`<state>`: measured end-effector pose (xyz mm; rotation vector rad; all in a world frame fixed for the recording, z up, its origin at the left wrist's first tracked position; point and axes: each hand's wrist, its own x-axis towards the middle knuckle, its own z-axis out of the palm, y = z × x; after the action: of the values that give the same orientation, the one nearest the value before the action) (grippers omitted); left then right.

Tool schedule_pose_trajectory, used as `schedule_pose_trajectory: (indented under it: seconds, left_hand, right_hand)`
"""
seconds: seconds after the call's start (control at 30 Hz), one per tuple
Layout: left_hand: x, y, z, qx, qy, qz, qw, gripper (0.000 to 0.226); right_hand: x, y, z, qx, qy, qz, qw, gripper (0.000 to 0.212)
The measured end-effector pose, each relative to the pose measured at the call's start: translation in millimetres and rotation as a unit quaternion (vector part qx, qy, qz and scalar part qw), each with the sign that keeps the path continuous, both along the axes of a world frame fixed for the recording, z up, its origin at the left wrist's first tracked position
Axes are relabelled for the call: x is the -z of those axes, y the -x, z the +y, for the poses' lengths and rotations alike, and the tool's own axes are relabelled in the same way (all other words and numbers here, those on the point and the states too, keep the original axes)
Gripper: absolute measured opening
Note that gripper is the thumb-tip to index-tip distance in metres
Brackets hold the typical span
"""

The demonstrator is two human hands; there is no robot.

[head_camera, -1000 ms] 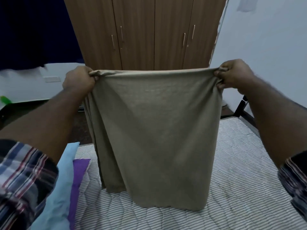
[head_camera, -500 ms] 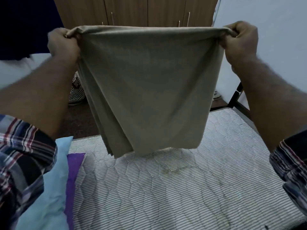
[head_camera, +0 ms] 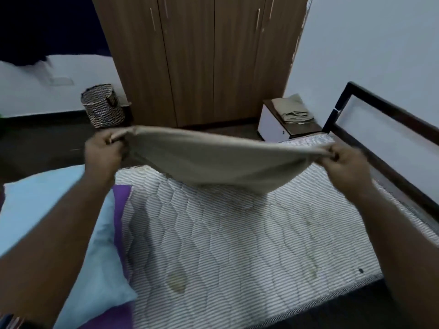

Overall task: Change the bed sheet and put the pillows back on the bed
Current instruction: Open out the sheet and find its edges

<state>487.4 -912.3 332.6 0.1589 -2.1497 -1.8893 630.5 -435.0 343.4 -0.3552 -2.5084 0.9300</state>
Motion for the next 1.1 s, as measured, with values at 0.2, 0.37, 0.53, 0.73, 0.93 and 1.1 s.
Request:
schedule_pose_trajectory:
  seconds: [0.2,0.37,0.53,0.73,0.93,1.1]
  left_hand:
    - [139,-116,-59,-0.013,0.110,-0.166,0.980,0.026]
    - [216,-202,-87,0.028,0.270,-0.255,0.928,0.013]
    - [231,-269,-87,0.010,0.327,-0.292,0.899,0.016]
    - [246,-283,-88,0.162,0.485,-0.378,0.772,0.035]
    - [238,-218,-23,0.156,0.427,-0.326,0.829,0.047]
    - [240,-116,40,0.166,0.380,-0.286,0.864,0.050]
  right_hand:
    - [130,-144,-40,-0.067,0.106,-0.228,0.966,0.019]
    - [215,-239,-77,-0.111,0.093,-0.386,0.911,0.032]
    - [247,-286,-96,-0.109,0.037,-0.472,0.874,0.012]
    - [268,-286,-104,-0.197,-0.019,-0.576,0.793,0.045]
    - [261,-203,-118,-0.112,0.061,-0.482,0.867,0.038]
    - [265,-86,-116,-0.036,0.158,-0.414,0.896,0.033]
